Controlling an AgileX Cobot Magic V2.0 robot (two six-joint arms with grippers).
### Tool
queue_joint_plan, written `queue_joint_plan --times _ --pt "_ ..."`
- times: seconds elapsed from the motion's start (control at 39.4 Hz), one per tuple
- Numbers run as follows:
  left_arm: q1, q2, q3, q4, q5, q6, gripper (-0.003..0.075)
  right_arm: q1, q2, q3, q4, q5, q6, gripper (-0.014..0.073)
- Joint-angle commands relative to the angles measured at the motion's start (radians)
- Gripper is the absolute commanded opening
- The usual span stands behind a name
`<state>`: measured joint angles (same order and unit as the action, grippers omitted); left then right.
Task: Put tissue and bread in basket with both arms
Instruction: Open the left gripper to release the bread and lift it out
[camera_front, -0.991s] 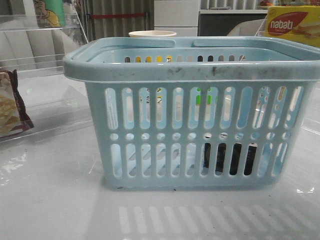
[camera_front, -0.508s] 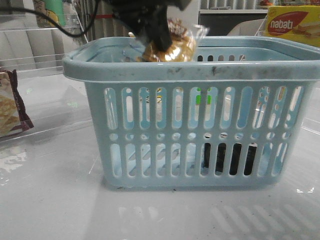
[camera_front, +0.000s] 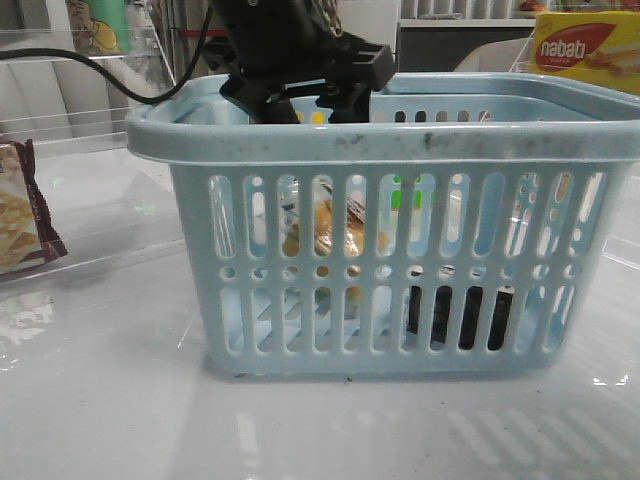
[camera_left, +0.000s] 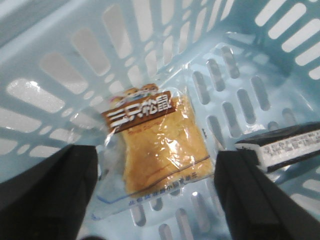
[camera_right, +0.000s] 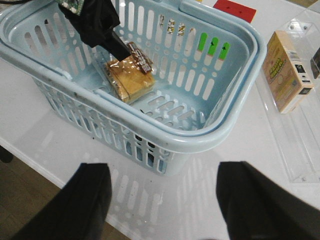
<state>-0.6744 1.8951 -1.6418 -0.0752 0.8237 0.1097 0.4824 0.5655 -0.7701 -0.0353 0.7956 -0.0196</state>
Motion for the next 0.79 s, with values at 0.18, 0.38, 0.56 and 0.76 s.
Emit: queue_joint_plan --times 0.18,0.38,0.56,0.76 --pt "-0.008 -0.251 -0.029 -0.003 -0.003 0.0 0.0496 0.001 0.001 -0.027 -0.014 -0.069 -0.007 0.0552" --pt "-0.008 -0.47 0.09 0.022 -0.019 0.0 0.044 0.001 0.001 -0.027 -0.014 -0.069 -0.007 0.0552" --pt "-0.008 -0.7 0.277 0.048 -0.06 0.0 0.0433 0.001 0.001 -0.027 -0.014 -0.069 -0.007 0.0552" --pt "-0.008 -0.97 0.511 0.059 -0.066 0.0 0.0433 0.001 0.001 -0.027 -0.014 -0.069 -0.007 0.0552"
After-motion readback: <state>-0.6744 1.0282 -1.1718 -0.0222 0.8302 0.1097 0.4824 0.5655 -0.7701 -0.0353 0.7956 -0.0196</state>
